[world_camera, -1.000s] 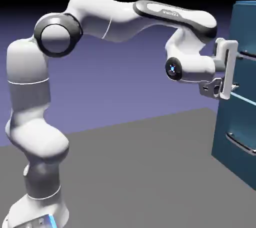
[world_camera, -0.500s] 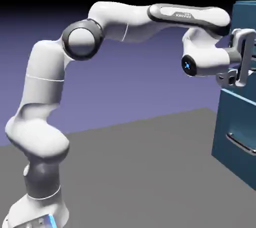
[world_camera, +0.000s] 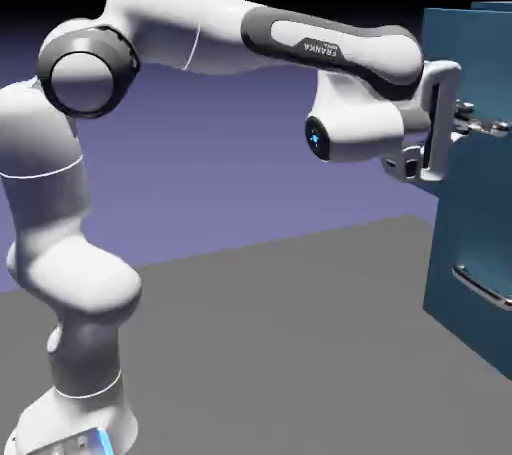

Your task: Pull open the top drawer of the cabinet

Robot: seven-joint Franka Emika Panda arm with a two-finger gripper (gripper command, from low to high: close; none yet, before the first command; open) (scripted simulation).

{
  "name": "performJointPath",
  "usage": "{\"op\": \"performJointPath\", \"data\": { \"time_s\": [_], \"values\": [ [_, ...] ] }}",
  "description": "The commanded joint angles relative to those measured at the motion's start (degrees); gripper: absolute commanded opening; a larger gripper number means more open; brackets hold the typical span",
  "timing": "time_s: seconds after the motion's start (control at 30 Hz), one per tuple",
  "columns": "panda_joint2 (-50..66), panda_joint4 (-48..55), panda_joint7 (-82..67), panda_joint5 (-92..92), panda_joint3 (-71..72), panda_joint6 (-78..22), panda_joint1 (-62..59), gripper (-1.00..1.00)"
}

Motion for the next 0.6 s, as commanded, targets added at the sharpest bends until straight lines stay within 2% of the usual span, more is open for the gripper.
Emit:
{"op": "performJointPath", "data": {
  "time_s": [0.0, 0.43, 0.47, 0.57],
  "values": [
    [-2.1, -1.7, -1.8, 0.7, 0.7, 0.3, -0.7, -1.00],
    [-28.6, -22.6, -14.3, 5.5, 10.2, 6.1, -12.3, -1.00],
    [-28.6, -22.6, -14.3, 5.5, 10.2, 6.1, -12.3, 1.00],
    [-32.8, -25.1, -15.0, 5.6, 11.1, 7.9, -13.8, 1.00]
  ]
}}
